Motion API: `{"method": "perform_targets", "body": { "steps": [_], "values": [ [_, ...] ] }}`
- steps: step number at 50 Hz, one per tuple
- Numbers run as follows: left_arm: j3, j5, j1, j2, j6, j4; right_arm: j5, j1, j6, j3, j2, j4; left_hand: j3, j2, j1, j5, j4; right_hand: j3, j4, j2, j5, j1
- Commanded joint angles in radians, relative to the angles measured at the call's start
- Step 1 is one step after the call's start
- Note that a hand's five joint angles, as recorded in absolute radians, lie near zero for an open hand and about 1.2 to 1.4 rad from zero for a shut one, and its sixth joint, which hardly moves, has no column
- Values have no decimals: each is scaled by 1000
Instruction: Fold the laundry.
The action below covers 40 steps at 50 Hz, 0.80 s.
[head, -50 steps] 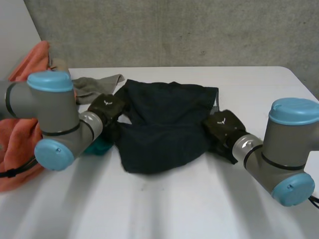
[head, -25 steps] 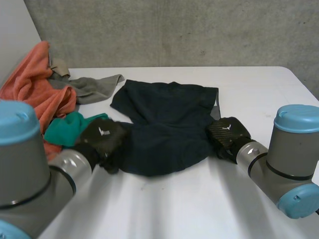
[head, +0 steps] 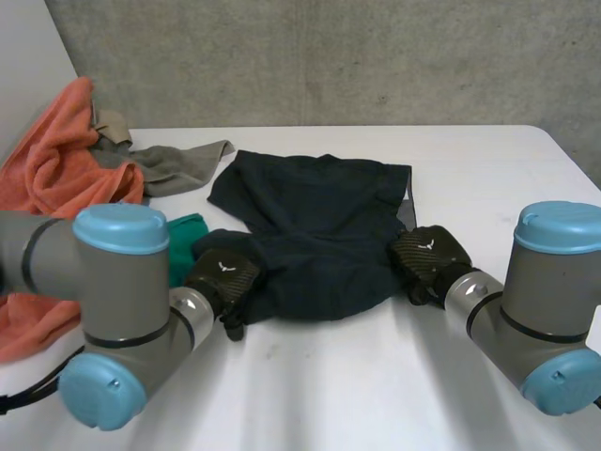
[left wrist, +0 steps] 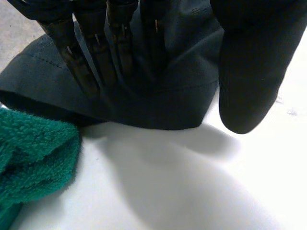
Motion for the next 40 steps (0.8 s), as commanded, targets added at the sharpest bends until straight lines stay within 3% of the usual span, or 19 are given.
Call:
{"method": "perform_targets", "body": {
  "steps": [1, 6, 10, 13, 19, 23, 26, 33, 40],
  "values": [
    [72, -21, -5, -86, 0, -9, 3, -1, -7, -2, 8, -1, 164, 165, 167, 161, 163, 212, 202, 235, 216, 293],
    [115, -27, 0, -126, -3, -11, 3, -5, -7, -5, 10, -2, 284, 285, 287, 281, 283, 212, 202, 235, 216, 293],
    [129, -39, 3, -116, -15, -11, 4, -10, -7, -5, 3, -2, 896, 897, 899, 893, 895, 212, 202, 235, 216, 293],
    [118, -68, -1, -62, -39, -12, 4, -13, -7, -12, -3, 4, 897, 899, 901, 894, 897, 212, 202, 235, 216, 293],
    [61, -144, -20, 189, -84, -19, 3, -39, -27, -60, -98, 68, 897, 899, 901, 894, 897, 212, 202, 235, 216, 293],
    [66, -135, -24, 363, -76, -54, -5, -54, -73, -129, -200, 163, 897, 899, 901, 894, 897, 212, 202, 235, 216, 293],
    [109, -102, -31, 463, -46, -161, -20, -65, -114, -206, -277, 244, 897, 899, 901, 894, 897, 212, 202, 235, 216, 293],
    [257, -93, -12, 500, 20, -440, -63, -74, -246, -374, -328, 521, 897, 899, 901, 894, 897, 212, 202, 235, 216, 293],
    [317, -88, 14, 371, 13, -532, -74, -71, -389, -421, -244, 666, 897, 899, 901, 894, 897, 212, 202, 235, 216, 293]
  ]
}}
